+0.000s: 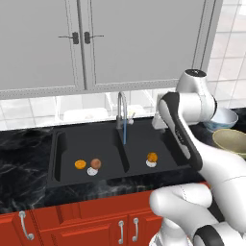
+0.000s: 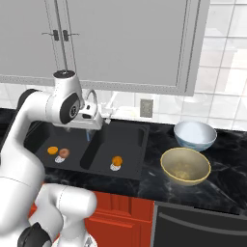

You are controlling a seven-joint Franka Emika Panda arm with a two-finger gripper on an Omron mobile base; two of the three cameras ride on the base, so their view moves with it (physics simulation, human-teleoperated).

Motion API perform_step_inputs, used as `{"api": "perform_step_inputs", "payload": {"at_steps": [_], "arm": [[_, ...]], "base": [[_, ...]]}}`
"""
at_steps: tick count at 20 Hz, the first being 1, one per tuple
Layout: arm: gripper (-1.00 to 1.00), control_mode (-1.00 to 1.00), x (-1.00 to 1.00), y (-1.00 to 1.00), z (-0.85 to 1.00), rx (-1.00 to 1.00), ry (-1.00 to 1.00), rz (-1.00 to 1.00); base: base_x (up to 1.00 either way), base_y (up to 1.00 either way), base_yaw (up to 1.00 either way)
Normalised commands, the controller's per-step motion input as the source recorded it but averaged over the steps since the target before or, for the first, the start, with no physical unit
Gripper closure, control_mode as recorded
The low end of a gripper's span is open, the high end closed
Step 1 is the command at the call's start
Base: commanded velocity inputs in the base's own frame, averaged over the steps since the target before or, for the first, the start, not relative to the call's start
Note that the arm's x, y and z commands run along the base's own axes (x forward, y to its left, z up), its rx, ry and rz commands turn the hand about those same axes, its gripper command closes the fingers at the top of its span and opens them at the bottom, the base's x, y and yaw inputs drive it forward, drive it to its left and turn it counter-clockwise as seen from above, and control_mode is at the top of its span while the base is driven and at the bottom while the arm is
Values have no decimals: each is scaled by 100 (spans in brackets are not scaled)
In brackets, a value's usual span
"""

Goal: Pick the oranges from the sink and place them in one bowl. Place the onion in the other bowl. Then turn off the sink faucet.

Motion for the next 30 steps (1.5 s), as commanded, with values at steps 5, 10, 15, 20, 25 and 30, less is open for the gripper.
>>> {"api": "perform_step_inputs", "payload": {"at_steps": [5,10,15,20,25,30], "arm": [[-100,-100,0,-3,-32,0,0,0],[-100,-100,0,-8,-30,0,0,0],[-100,-100,0,-11,-22,0,0,0],[-100,-100,0,-13,-13,0,0,0],[-100,-100,0,-11,-12,0,0,0],[-100,-100,0,-7,-14,0,0,0]], "base": [[0,0,0],[0,0,0],[0,0,0],[0,0,0],[0,0,0],[0,0,0]]}}
